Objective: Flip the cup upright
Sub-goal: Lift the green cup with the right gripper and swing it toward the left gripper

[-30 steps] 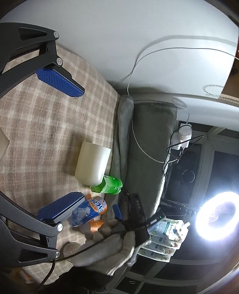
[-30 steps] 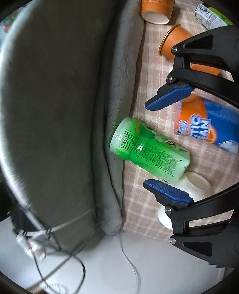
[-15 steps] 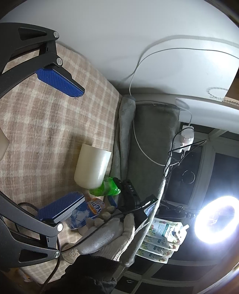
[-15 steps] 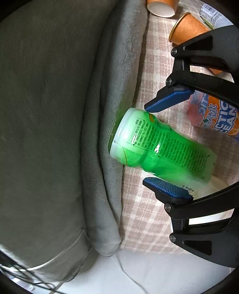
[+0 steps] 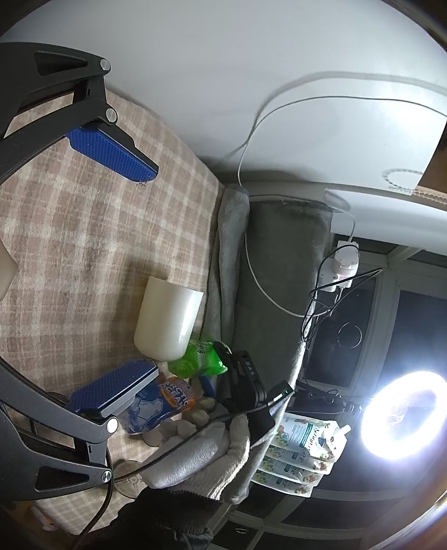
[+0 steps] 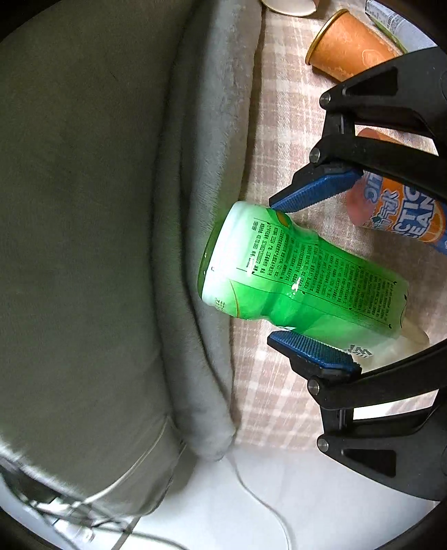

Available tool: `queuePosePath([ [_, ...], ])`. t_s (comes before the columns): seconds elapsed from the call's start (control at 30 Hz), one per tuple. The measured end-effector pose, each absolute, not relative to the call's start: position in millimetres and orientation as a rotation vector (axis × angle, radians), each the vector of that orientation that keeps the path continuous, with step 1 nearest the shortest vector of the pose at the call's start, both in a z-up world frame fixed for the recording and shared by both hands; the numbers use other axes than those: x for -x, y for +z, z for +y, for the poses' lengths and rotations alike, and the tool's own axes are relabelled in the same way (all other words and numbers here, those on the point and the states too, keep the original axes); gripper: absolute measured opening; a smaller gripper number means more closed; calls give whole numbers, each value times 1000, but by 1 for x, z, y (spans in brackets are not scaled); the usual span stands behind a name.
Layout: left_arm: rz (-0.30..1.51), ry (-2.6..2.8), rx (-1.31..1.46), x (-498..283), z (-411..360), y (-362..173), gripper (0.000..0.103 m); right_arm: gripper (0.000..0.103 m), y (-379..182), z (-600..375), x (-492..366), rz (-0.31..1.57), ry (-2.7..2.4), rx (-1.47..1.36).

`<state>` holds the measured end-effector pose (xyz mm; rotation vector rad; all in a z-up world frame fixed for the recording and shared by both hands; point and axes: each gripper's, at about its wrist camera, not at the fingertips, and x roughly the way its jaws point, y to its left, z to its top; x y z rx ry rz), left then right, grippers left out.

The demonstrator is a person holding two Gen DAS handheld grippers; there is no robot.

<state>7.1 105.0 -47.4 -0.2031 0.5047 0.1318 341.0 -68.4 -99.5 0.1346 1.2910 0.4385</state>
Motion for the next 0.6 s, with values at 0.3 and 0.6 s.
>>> queuePosePath([
  [0.3,485,137,189,0,102,-38,102,74,-46,-90,-324,1144,574,-119],
  [0.6,488,142,187,5,101,-31,102,74,-9,-102,-251,1049,814,238],
])
